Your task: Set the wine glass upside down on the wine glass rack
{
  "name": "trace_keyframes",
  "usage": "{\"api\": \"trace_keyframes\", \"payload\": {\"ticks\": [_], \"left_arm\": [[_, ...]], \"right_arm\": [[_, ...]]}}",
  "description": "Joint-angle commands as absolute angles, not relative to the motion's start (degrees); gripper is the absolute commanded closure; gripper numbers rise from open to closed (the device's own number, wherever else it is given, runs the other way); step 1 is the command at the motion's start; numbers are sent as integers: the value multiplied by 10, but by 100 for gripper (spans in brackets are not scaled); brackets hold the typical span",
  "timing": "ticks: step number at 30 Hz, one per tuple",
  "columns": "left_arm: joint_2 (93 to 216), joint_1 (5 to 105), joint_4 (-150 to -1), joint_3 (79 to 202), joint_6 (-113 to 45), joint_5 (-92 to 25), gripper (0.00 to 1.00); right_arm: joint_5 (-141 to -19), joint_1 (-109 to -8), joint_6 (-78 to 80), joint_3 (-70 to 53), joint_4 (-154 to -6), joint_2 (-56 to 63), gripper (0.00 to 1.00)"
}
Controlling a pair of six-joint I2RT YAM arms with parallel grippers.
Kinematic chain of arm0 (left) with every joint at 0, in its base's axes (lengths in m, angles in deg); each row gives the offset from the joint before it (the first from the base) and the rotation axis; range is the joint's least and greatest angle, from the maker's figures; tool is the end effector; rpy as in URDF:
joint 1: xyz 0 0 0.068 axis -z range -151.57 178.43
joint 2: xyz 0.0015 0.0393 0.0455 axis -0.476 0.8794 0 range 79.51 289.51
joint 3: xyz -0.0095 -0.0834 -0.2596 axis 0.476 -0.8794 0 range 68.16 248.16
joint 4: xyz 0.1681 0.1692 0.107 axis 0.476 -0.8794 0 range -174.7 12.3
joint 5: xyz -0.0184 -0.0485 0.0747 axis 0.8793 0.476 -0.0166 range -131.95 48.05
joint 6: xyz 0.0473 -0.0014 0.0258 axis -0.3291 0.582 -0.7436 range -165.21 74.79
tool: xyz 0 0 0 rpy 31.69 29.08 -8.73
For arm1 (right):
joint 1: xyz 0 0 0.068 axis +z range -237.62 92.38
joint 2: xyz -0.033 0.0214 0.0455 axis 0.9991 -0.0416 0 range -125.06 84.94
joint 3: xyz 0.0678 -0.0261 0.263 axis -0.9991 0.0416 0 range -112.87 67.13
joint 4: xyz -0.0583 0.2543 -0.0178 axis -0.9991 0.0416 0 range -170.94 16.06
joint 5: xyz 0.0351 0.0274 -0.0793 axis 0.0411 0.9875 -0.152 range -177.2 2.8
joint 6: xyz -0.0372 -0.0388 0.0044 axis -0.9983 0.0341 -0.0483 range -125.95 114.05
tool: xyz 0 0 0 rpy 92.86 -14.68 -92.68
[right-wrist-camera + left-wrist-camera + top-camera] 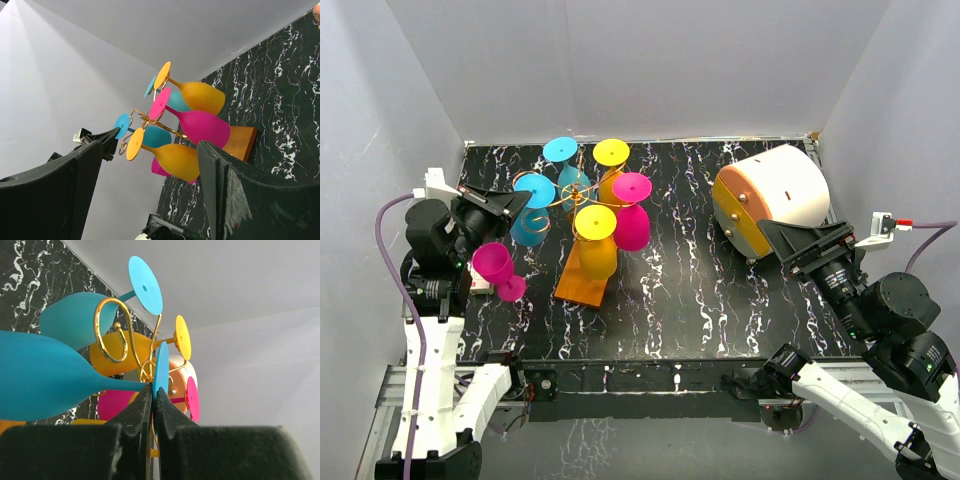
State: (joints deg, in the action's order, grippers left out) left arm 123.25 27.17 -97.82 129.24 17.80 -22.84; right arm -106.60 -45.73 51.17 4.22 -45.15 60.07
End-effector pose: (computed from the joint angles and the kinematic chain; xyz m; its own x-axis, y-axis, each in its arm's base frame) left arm 0.1530 -0.0083 0.4211 -0.2948 -0.8487 -0.4391 0.0957 0.4310 -0.8972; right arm 0.0407 0.0205 0.4271 -0.3054 0.7900 -0.5316 -0.2324 0.4795 0.8462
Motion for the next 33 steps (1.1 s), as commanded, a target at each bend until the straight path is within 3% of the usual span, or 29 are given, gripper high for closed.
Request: {"api": "trace_keyframes", "payload": {"ticks": [1,33], "left_arm": [[1245,274,-924,1301,186,-186,100],[1336,273,-913,1373,113,-287,100]], "right_arm": [[-1076,-455,510,42,-479,600,26],[-1081,-455,529,59,-474,621,26]]}}
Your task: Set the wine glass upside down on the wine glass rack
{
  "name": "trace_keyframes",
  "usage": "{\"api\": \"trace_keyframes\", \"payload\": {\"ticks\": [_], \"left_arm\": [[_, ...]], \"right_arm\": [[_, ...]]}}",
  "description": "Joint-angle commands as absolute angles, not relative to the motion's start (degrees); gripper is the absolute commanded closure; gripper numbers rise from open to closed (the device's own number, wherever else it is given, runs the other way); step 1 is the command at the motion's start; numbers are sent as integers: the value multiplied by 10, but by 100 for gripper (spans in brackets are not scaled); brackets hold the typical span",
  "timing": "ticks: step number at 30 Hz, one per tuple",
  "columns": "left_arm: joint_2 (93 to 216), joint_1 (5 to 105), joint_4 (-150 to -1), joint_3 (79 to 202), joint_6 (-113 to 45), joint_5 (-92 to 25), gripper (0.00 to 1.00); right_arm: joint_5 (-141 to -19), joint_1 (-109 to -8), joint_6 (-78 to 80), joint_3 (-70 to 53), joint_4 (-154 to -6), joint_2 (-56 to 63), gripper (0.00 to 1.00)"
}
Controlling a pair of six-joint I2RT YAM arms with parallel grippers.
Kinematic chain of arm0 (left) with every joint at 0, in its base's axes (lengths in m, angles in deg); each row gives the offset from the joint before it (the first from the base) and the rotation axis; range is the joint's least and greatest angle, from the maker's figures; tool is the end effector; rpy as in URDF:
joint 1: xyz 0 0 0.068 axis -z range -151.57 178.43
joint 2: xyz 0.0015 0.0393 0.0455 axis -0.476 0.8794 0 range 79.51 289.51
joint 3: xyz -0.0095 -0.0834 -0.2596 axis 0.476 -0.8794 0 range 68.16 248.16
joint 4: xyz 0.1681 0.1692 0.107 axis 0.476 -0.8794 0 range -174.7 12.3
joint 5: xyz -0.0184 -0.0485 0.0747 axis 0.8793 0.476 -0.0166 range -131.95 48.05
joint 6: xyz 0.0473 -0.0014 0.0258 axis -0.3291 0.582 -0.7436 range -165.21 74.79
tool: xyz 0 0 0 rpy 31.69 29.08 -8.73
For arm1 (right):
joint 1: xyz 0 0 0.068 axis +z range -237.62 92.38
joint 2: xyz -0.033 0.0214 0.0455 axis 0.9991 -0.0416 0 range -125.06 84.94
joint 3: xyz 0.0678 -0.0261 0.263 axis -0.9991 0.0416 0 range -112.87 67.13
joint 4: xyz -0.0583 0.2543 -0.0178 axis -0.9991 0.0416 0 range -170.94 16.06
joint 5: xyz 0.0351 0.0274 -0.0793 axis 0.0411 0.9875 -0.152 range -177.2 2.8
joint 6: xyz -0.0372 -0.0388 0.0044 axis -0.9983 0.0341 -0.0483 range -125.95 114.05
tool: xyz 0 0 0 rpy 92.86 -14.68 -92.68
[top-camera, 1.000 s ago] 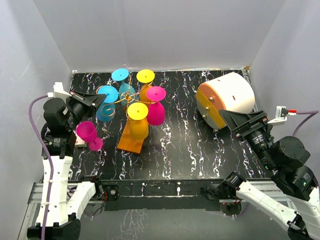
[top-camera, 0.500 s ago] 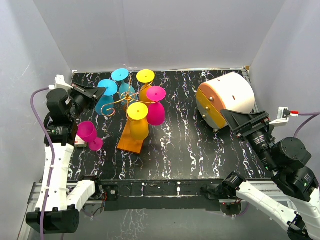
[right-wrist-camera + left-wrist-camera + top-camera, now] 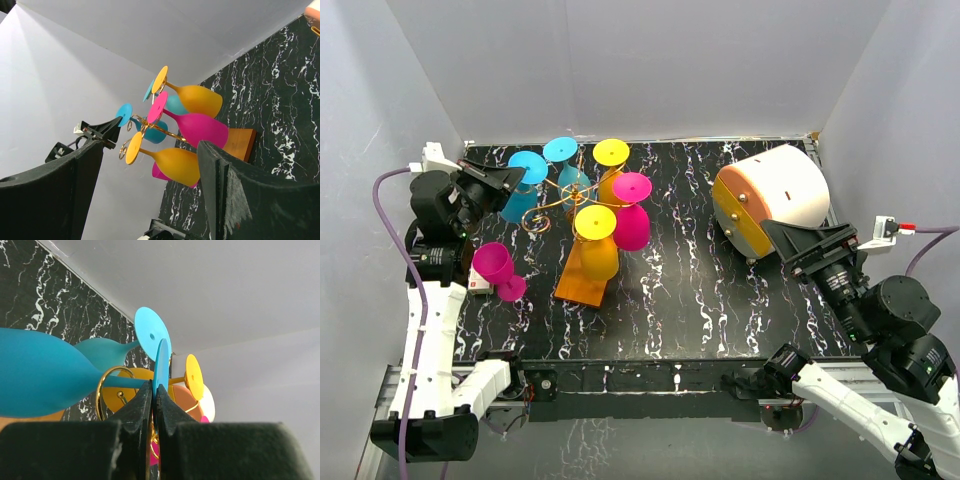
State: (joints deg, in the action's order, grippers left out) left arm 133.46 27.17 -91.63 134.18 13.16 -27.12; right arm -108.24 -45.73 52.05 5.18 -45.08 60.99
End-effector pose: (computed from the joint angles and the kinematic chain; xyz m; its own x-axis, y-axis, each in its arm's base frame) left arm 0.2002 -0.0048 0.4333 -0.2167 -0.8281 -0.5171 0.0954 0.5092 -0.8554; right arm 0.0399 0.0184 0.4229 -0.2872 0.8056 -0.5182 -0.2124 0.4740 0.8545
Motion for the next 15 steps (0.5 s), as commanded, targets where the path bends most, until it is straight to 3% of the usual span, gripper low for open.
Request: {"api": "trace_keyframes", "payload": {"ticks": [1,15], "left_arm": [[1337,272,-915,1374,112,-290,100],[1309,273,-970,1389,66,-342,100]], "right_arm": [[-1080,-455,529,59,-473,623,26],[-1078,-455,539,63,-468,636,26]]}}
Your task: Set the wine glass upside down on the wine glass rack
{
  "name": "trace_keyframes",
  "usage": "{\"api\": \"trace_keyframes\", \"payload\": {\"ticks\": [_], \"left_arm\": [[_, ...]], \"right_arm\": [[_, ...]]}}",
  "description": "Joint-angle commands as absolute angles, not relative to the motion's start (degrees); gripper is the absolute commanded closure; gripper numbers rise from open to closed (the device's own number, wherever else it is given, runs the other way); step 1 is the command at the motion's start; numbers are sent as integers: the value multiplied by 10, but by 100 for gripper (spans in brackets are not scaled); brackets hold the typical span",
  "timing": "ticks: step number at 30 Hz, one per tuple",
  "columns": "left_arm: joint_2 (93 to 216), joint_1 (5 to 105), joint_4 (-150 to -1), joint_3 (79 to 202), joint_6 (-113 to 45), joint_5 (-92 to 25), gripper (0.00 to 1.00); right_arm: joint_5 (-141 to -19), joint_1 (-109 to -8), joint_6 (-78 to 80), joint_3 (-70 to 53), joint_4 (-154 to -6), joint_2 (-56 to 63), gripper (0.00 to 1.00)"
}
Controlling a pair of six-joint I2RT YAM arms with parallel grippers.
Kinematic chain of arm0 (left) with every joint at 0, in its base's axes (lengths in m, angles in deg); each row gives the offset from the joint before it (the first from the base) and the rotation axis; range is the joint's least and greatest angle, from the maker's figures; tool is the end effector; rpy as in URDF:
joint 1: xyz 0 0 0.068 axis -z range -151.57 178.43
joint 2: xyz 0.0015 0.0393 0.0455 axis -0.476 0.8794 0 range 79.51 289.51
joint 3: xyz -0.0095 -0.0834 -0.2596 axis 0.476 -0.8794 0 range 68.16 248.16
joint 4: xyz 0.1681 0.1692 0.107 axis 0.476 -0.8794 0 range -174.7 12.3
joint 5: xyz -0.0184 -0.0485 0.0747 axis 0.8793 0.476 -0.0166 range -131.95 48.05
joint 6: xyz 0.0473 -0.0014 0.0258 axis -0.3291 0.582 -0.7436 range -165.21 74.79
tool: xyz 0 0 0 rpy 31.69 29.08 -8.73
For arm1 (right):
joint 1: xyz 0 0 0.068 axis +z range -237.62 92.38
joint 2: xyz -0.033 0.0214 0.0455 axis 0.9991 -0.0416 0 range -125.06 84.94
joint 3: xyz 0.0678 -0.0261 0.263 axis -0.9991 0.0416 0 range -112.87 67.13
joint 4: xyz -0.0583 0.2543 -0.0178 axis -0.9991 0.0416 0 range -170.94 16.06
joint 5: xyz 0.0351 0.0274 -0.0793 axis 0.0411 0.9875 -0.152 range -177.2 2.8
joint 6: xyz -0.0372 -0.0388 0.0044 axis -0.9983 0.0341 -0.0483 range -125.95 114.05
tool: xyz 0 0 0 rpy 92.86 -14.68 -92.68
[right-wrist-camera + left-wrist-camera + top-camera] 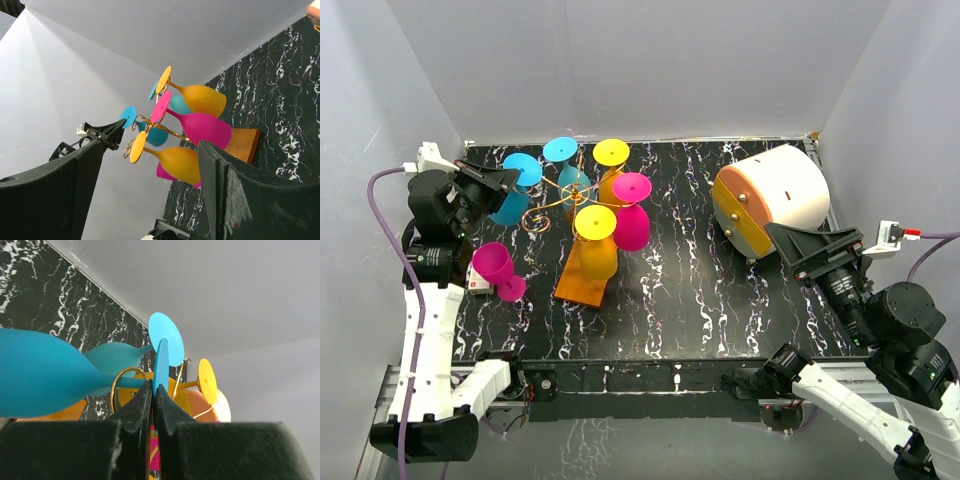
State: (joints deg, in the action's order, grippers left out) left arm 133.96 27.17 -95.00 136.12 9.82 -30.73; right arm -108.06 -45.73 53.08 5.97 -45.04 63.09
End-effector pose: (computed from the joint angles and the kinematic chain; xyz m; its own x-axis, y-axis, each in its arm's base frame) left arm 0.1995 -0.0026 0.4366 -0.1793 -0.8079 -0.5614 0.0448 0.5633 -0.8250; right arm 0.0335 0.0129 0.4199 -0.2852 0.8204 -0.4956 -0.2230 0.4461 0.8668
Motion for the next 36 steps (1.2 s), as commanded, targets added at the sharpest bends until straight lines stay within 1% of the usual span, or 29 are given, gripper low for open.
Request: {"api": "trace_keyframes", "payload": {"ticks": [1,5,14,18,27,36], "left_arm": [[1305,272,-976,1387,62,-348,100],[1294,272,-986,1376,60,-340,100],[1287,273,-983,1363,69,-260,100],[1274,272,-997,1357,63,-281,100],[1270,272,-999,1342,66,-269,100],[1270,272,-1013,1330,55,-281,95]], "right_arm": [[-1078,-456,540,63,-467,636,26],[-1075,-456,540,64,-467,634,26],[-1069,-456,542,71,-475,629,26],[-1062,-455,538,70,-478,624,26],[-1058,-456,538,72,-482,616,26],[-1058,-456,537,75,-481,617,26]]}}
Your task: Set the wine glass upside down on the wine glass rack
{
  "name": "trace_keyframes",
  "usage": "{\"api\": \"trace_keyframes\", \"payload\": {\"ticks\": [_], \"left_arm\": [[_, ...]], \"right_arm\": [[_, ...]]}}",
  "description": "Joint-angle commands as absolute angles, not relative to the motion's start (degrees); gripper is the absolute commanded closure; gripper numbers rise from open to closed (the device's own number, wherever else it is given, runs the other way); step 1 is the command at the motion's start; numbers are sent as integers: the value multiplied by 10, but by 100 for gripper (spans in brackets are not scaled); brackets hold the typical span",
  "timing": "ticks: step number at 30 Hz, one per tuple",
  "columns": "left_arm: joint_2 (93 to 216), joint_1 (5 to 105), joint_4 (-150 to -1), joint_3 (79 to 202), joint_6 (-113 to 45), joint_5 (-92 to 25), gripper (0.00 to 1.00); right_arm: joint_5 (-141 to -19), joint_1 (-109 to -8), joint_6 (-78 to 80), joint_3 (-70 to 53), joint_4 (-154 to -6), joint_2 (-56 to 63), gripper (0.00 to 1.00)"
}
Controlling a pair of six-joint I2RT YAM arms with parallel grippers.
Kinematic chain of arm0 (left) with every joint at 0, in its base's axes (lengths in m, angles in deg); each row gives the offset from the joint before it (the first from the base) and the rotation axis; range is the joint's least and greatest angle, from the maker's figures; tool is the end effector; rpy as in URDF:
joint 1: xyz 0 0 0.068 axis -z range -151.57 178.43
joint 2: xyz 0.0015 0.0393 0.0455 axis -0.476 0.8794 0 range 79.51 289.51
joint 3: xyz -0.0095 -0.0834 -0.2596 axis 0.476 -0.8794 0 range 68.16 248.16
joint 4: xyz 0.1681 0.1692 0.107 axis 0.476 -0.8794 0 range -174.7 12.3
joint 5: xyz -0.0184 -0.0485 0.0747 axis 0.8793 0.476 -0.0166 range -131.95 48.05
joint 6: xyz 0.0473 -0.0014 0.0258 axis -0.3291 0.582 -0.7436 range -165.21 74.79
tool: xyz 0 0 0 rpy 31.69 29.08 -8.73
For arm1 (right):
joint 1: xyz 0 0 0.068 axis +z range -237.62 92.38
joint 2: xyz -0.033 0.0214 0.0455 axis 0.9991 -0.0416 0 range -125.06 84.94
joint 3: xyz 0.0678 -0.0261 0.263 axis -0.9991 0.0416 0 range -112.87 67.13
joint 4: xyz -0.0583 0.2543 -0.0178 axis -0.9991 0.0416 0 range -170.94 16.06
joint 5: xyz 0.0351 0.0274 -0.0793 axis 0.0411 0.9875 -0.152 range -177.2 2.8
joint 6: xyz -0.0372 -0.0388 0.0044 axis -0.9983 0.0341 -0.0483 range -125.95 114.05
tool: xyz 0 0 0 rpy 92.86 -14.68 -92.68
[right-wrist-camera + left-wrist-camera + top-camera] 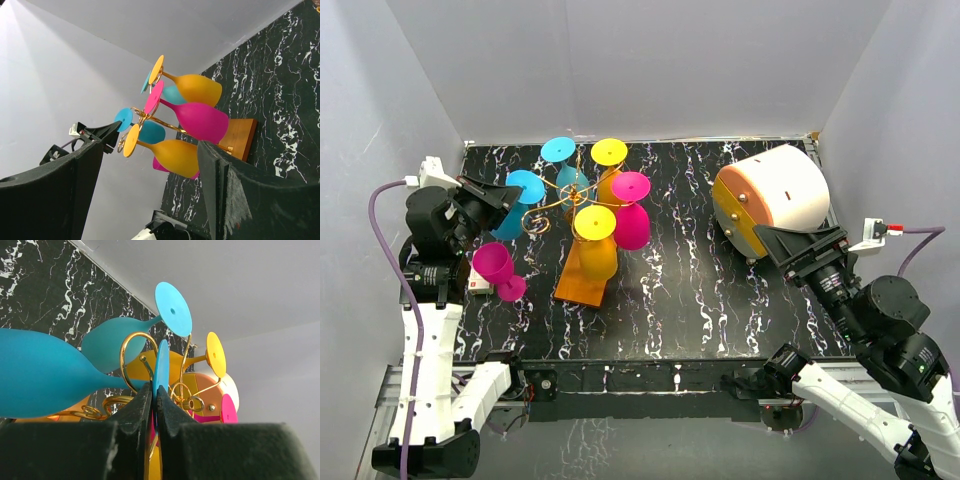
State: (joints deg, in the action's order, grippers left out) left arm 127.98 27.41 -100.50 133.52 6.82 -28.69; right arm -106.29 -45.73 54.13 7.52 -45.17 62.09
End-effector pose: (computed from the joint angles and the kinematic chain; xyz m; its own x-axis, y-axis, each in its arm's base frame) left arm 0.1702 -0.0052 0.4285 -0.2295 -0.7715 -0.5934 0.0486 0.5998 -0.7987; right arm 0.0411 0.0211 0.4127 -0.3294 0.8047 -0.4939 -0.2045 0.4498 0.8694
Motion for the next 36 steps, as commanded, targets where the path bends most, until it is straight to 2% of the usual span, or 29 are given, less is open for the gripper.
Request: {"api": "trace_keyframes", "payload": {"ticks": [1,8,15,25,36], "left_arm": [[1270,272,-1016,1331,54,-283,94],[1266,272,-1049,1348,32,-303,84],[1267,272,-1086,1364,-5,-316,82],[1279,272,-1121,1435,-54,-335,66],[1283,272,-1210,1508,-193,-501,51]], "right_arm": [[-1058,-456,537,74,-480,616,26],[-1058,-456,536,76,-482,612,26],[-1054,-455,533,77,-490,605,26],[-1047,-455,529,78,-499,596,26],[-1076,-455,520,68,-484,596,26]]}}
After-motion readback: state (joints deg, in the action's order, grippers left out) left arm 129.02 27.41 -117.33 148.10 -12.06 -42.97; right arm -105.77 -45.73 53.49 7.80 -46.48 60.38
